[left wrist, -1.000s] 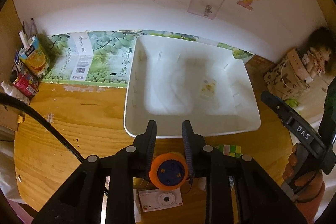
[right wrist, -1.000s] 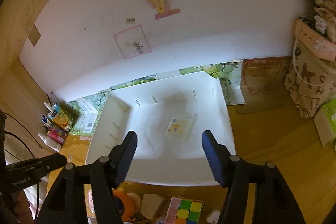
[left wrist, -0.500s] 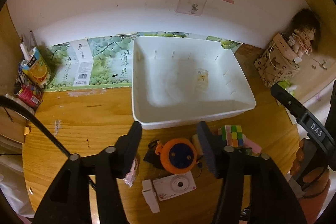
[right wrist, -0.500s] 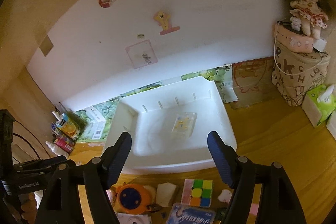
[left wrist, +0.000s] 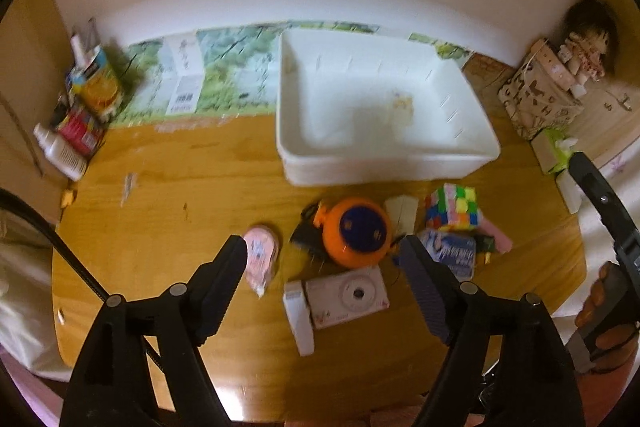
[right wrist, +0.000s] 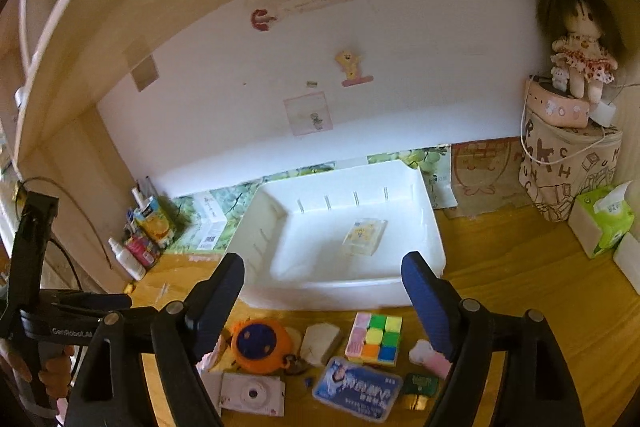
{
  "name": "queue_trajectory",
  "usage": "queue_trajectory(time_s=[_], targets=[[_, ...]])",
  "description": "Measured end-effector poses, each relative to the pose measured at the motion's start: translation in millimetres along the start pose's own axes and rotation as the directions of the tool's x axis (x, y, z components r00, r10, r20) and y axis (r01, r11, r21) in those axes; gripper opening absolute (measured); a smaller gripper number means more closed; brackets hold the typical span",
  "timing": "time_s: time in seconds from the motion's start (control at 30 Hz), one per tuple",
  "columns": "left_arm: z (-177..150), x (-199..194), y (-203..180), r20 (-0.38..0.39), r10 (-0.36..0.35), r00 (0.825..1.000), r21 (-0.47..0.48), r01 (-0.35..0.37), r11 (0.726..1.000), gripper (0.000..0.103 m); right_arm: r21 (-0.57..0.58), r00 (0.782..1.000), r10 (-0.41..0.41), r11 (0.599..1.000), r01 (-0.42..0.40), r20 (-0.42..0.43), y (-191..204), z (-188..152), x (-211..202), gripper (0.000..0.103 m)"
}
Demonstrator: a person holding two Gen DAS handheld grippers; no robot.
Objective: Organize rigid objects
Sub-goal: 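Withdraw the right gripper from the bin back over the table, then grasp the white handle piece of the white toy with the left gripper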
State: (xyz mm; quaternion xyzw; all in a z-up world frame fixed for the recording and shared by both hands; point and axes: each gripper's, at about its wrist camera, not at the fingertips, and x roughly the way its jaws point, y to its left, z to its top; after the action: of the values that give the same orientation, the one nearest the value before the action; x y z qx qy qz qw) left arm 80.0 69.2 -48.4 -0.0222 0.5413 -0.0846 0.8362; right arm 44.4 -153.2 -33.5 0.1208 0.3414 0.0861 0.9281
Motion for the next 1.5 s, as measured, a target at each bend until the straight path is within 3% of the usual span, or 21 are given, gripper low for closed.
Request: queue_trajectory(time_s=[0.33, 0.63, 1.13, 1.3, 1.5], targets=[[-48.7, 7.4, 9.6, -0.083, 0.034, 0.996, -0.071, -0.040, 0.997, 0.081, -0.070, 0.998, 0.036, 0.997, -0.033, 0.044, 12.0, -43.8, -29.0, 0.083], [-72.0, 21.5, 18.4, -0.169, 0.057, 0.984, -0.101, -0.075, 0.992, 0.081, -0.100, 0.995, 0.090, 0.991, -0.086, 0.039, 21.2, -71.6, -24.3, 0.083], [-77.1, 83.9, 27.2, -0.366, 0.006, 0.930, -0.104, -0.048, 0.993, 0.081, -0.212, 0.993, 0.095, 0.971, -0.107, -0.065, 52.8, -124.7, 6.6, 0.084], [-72.6, 98.6, 30.0, -0.400, -0.015, 0.916, -0.109, -0.031, 0.994, 0.080, -0.320, 0.992, 0.081, 0.941, -0.110, -0.101, 70.5, -141.6, 19.0, 0.083], [-66.2, 108.7, 42.3, -0.408, -0.043, 0.912, -0.135, -0.013, 0.991, 0.080, -0.483, 0.985, 0.056, 0.866, -0.128, -0.161, 91.0, -164.5, 39.5, 0.083]])
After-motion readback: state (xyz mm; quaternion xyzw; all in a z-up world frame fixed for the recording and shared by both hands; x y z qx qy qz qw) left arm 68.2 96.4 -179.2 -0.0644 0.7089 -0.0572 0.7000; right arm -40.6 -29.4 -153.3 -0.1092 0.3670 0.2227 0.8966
